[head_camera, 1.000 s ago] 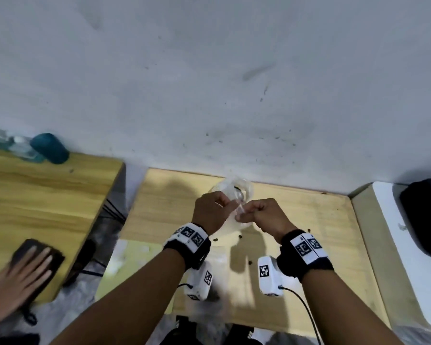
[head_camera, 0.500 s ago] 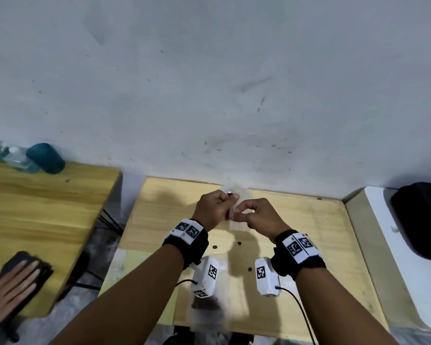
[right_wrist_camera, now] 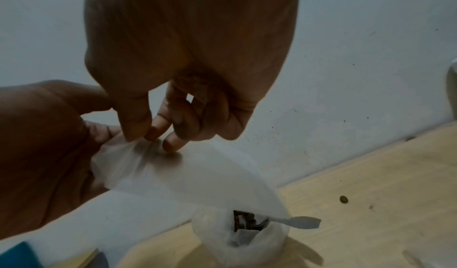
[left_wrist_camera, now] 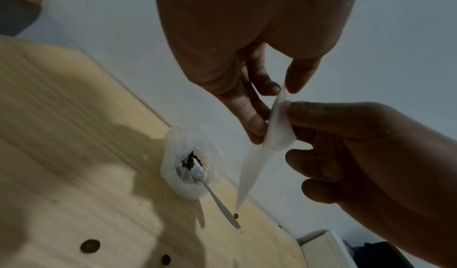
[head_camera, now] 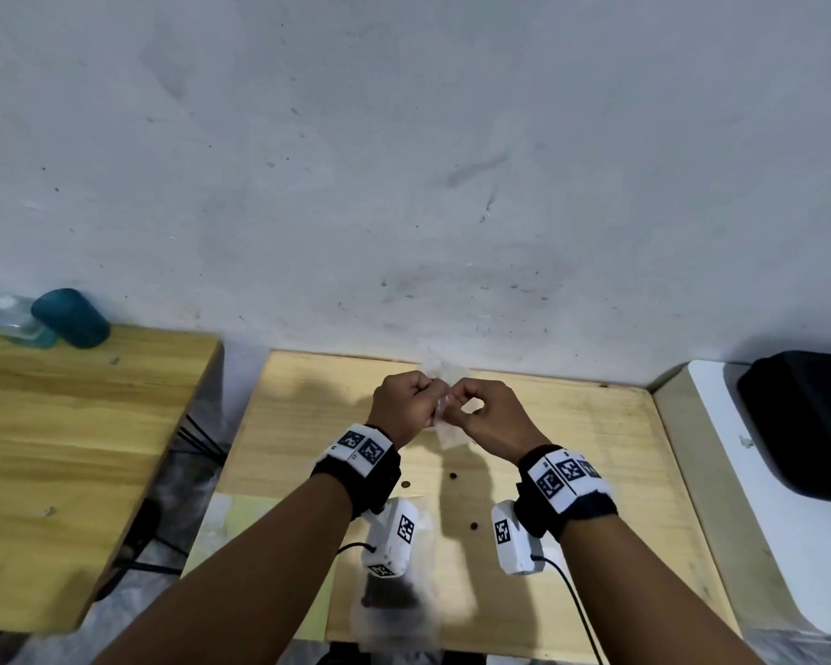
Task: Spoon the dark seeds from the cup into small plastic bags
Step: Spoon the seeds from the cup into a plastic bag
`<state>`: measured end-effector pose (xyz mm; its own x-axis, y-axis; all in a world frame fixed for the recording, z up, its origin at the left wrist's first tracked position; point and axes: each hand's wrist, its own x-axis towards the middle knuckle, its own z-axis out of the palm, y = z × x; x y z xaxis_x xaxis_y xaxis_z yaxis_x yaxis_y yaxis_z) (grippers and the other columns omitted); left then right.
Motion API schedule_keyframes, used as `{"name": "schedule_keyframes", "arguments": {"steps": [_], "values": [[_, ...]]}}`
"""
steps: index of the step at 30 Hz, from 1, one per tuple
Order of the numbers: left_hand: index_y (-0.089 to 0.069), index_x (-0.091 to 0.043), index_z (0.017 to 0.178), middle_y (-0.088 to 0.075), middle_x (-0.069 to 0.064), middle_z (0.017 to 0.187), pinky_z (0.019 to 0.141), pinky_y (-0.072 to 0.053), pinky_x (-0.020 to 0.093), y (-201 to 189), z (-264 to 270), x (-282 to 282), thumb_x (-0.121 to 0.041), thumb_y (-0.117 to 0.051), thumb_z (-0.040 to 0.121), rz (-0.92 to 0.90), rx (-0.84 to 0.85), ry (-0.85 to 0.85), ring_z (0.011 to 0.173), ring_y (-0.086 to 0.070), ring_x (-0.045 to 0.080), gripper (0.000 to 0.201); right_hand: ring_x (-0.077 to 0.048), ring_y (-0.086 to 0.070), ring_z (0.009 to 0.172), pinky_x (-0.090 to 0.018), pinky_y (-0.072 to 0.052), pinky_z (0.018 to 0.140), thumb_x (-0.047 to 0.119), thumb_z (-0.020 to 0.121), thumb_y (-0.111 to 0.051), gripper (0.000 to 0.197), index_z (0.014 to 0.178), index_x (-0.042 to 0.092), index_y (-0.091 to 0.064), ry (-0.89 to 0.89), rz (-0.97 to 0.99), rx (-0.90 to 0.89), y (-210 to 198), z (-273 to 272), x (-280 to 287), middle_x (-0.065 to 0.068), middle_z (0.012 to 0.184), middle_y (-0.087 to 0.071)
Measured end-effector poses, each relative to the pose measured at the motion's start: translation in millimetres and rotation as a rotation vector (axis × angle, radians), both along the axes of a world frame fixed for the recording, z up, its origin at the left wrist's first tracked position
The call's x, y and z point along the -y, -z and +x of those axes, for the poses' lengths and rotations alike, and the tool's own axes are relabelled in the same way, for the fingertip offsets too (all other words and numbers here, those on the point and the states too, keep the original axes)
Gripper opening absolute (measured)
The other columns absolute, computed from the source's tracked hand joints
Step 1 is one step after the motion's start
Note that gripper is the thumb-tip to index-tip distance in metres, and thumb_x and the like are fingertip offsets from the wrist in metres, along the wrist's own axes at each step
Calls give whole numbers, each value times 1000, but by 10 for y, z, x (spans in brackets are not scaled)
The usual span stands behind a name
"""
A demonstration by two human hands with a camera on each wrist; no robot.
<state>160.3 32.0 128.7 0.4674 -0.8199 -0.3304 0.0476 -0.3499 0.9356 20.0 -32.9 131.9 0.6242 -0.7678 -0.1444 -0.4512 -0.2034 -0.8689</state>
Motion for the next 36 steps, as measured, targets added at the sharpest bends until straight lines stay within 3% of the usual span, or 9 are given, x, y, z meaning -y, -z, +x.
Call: {"name": "schedule_keyframes", "arguments": {"steps": [6,11,13,15,19,24,27,31,36], "values": [[-43,4,58,-63,32,63,60,-57,55,23,28,-23,-9,-59,79,-66,191,128,57,-71,30,30,-8,-61,66,-30,-46,64,10,82,-66,23,65,19,-54,65,3,-8,73,-34,68,3,70,-66],[-51,-2,57,-61,17,54,55,-55,40,38,39,-12,-29,-61,69,-132,439,162,50,-62,20,31,-21,-70,79,-37,-52,63,9,78,-63,21,65,16,-49,198,-41,15,51,-87,129,-2,72,-73],[-57,-17,73,-61,-2,72,65,-49,29,65,36,-40,-45,-68,67,-192,528,160,67,-57,13,31,-22,-66,66,-32,-48,54,7,81,-65,21,68,16,-50,194,-13,35,36,-91,132,-8,71,-72],[-53,-24,106,-56,-8,104,80,-46,21,69,15,-74,-61,-74,58,-223,594,218,93,-54,8,64,-22,-52,49,-28,-40,51,5,83,-63,21,73,20,-51,215,66,86,39,-90,129,-19,68,-65],[-19,-30,145,-38,-8,140,102,-41,39,122,-19,-85,-73,-76,38,-77,747,406,125,-43,14,129,-21,-31,47,-26,-29,48,-1,83,-54,34,75,32,-48,185,176,145,37,-97,97,-15,62,-48],[-16,-29,148,-39,-6,138,101,-42,42,153,-26,-94,-59,-78,42,-55,880,492,122,-44,18,127,-13,-47,54,-21,-36,48,-6,86,-57,23,87,15,-66,17,161,77,34,-159,96,4,64,-58],[-19,-27,149,-40,-6,138,102,-39,43,153,-12,-138,-57,-78,43,-109,920,569,121,-43,18,125,-3,-54,61,-16,-42,52,0,86,-66,27,97,23,-76,-148,124,-50,45,-208,149,10,74,-64],[-21,-27,149,-43,-7,136,103,-38,40,195,-30,-172,-55,-76,43,-184,918,613,121,-45,17,123,-9,-58,70,-39,-54,74,-1,73,-72,27,82,23,-78,-203,-1,-160,92,-192,190,2,70,-65],[-30,-18,146,-52,-4,132,98,-43,40,262,-21,-158,-49,-73,46,-184,835,583,119,-50,16,114,-3,-50,53,-25,-43,58,33,67,-72,9,66,41,-70,-49,-71,-250,73,-157,126,18,51,-58]]}}
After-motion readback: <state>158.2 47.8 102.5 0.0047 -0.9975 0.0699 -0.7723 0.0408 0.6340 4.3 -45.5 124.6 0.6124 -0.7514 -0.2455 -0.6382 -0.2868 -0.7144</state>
